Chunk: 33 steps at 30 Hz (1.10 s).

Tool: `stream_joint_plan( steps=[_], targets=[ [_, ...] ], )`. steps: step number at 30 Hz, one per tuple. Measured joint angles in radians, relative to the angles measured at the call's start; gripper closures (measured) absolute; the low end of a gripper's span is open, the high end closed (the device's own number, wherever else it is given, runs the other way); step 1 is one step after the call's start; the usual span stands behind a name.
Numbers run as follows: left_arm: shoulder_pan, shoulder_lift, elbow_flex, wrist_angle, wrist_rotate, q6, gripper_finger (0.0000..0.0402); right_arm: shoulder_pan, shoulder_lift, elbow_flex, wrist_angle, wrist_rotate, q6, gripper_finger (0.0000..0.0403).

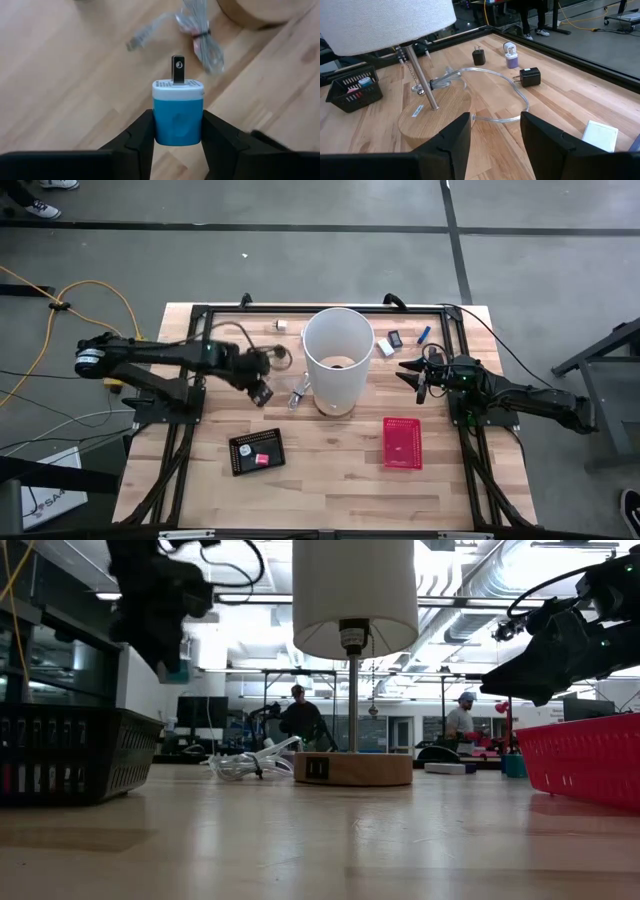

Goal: Pick & Place Office items
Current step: Put the blue charger adapter into the black bin

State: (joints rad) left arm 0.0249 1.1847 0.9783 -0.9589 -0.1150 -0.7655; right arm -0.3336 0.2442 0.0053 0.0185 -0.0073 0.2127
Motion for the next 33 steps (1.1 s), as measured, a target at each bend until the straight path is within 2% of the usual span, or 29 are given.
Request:
stream_joint_plan(
  steps=[7,16,24,33],
  targets=[
    [-0.23,0.002,0.0,-0.055,-0.12,-0.221,0.0277,0.0,0.0,0.0,0.0,0.0,0.0,0.0243],
    [-0.439,0.068,0.001,-0.004,-0.151,-0.39,0.0277,0.0,0.0,0.0,0.0,0.0,0.0,0.0243],
    [-0.532,0.165,0.001,0.139,-0.132,-0.399,0.0277,0.0,0.0,0.0,0.0,0.0,0.0,0.0243],
    [-0.579,0.275,0.001,0.196,-0.079,-0.463,0.0277,0.0,0.0,0.0,0.0,0.0,0.0,0.0243]
  ],
)
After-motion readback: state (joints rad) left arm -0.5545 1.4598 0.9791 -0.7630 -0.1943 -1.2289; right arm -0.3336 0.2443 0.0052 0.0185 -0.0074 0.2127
